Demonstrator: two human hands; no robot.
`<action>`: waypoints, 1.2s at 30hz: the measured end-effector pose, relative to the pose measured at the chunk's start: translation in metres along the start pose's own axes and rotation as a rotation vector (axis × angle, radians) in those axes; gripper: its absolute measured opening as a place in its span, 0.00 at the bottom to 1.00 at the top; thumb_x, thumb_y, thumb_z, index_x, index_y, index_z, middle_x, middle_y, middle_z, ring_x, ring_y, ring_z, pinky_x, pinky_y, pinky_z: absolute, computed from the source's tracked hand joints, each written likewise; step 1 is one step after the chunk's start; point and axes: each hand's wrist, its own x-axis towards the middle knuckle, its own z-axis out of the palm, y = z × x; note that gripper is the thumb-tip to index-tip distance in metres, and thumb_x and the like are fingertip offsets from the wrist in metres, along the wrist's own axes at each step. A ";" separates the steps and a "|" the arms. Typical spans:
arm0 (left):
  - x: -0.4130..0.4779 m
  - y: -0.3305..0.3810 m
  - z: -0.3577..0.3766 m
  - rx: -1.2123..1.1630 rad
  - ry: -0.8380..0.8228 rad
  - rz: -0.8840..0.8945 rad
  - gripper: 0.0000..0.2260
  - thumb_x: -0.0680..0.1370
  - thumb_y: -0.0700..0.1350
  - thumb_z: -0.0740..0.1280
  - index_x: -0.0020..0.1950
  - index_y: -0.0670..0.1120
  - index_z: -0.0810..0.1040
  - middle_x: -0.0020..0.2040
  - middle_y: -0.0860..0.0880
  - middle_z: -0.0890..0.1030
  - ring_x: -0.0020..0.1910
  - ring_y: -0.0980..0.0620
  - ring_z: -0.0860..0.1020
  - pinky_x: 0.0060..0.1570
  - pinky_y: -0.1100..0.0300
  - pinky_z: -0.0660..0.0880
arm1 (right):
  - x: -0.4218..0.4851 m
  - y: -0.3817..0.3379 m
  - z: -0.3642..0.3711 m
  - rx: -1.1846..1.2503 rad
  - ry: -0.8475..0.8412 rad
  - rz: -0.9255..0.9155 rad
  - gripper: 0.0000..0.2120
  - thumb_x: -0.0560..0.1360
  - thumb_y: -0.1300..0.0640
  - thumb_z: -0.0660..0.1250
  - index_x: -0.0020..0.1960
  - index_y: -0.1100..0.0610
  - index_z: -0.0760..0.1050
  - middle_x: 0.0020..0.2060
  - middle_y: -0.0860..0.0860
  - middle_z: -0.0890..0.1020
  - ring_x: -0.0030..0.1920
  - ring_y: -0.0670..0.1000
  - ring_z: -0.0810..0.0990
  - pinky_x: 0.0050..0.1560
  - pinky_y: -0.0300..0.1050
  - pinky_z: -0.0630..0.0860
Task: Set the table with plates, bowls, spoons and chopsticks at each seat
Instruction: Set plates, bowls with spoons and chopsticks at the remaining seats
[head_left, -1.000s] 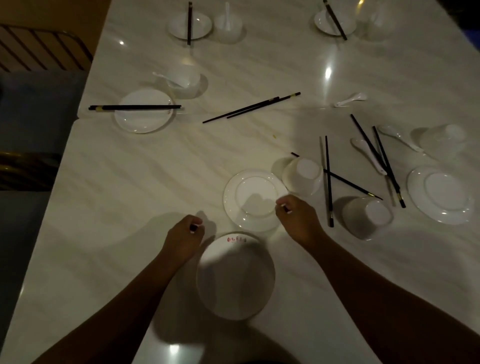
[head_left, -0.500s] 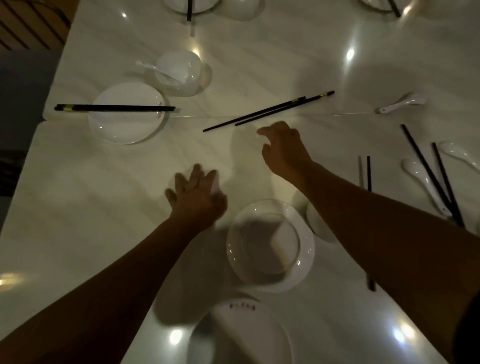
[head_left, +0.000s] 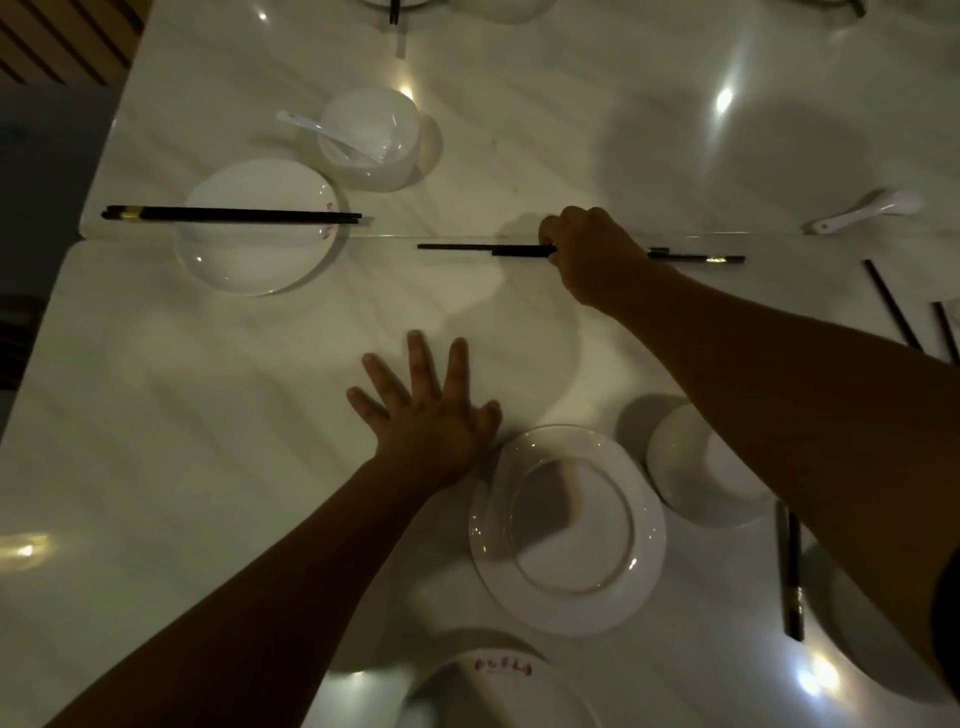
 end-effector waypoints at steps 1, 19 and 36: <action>-0.001 0.000 0.000 0.000 0.000 0.002 0.35 0.75 0.69 0.47 0.73 0.60 0.31 0.74 0.46 0.27 0.69 0.31 0.27 0.64 0.31 0.31 | -0.001 0.001 -0.002 0.013 -0.016 -0.010 0.09 0.76 0.65 0.62 0.56 0.60 0.72 0.50 0.59 0.75 0.50 0.59 0.74 0.46 0.48 0.71; -0.067 0.012 -0.063 -0.747 0.006 0.135 0.21 0.82 0.49 0.54 0.76 0.56 0.56 0.76 0.49 0.61 0.74 0.51 0.61 0.66 0.65 0.57 | -0.083 -0.097 -0.136 0.959 0.153 0.215 0.06 0.78 0.58 0.63 0.53 0.59 0.76 0.39 0.48 0.75 0.38 0.48 0.76 0.39 0.41 0.79; -0.260 -0.040 0.011 -1.107 -0.116 -0.017 0.11 0.81 0.41 0.56 0.52 0.47 0.78 0.30 0.49 0.70 0.27 0.54 0.67 0.30 0.61 0.65 | -0.315 -0.163 -0.077 1.642 -0.334 0.781 0.05 0.78 0.61 0.64 0.53 0.54 0.74 0.41 0.54 0.76 0.38 0.54 0.76 0.33 0.45 0.75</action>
